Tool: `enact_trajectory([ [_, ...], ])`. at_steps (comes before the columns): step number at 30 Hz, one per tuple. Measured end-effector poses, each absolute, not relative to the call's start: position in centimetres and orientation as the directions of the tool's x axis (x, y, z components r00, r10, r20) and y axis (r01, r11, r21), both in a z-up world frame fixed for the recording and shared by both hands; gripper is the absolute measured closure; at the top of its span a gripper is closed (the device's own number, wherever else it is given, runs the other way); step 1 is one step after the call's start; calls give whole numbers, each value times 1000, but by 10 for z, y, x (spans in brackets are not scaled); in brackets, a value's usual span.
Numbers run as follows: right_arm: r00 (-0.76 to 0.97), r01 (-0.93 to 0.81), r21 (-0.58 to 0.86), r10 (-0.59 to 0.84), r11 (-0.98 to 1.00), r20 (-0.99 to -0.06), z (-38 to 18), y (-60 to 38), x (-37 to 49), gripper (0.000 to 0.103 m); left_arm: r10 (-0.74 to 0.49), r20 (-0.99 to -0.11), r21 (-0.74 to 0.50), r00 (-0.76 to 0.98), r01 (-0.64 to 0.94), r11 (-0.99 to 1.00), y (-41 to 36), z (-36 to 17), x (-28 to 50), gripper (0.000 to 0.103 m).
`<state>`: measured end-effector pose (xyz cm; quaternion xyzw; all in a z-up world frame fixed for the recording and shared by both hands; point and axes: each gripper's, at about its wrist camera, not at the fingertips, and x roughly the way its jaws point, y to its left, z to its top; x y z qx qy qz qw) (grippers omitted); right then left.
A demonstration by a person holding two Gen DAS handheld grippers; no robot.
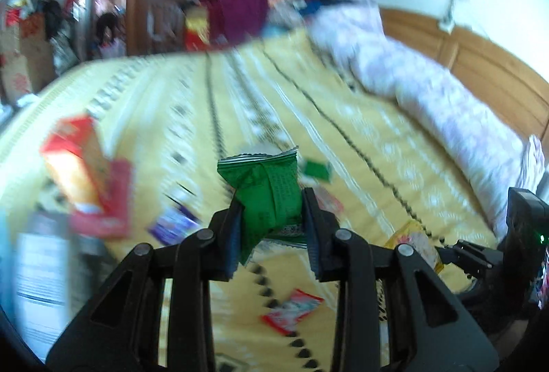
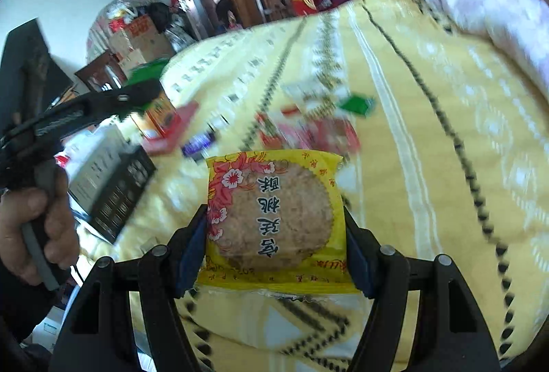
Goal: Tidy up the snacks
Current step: 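Carry both packets over the clear basin and open both tools to drop them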
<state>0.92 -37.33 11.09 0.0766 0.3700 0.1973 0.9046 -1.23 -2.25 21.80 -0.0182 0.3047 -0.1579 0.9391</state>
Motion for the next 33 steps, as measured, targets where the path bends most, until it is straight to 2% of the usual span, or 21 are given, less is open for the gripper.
enact_trajectory([
  [5, 692, -398, 247, 466, 883, -551, 174, -332, 19, 29, -220, -483, -127, 848, 180, 975, 43, 264, -35, 71],
  [11, 695, -535, 193, 558, 822, -453, 248, -255, 25, 29, -45, -398, -125, 916, -5, 992, 139, 302, -70, 71],
  [18, 588, -692, 201, 704, 693, -398, 307, -139, 22, 29, 136, -370, -156, 919, -206, 966, 232, 317, -105, 71],
  [27, 393, -822, 228, 810, 521, -436, 322, 16, 17, 29, 298, -432, -185, 851, -407, 895, 322, 303, -119, 71],
  [33, 263, -847, 278, 812, 453, -521, 295, 93, 18, 29, 299, -546, -182, 782, -460, 869, 351, 264, -117, 71],
])
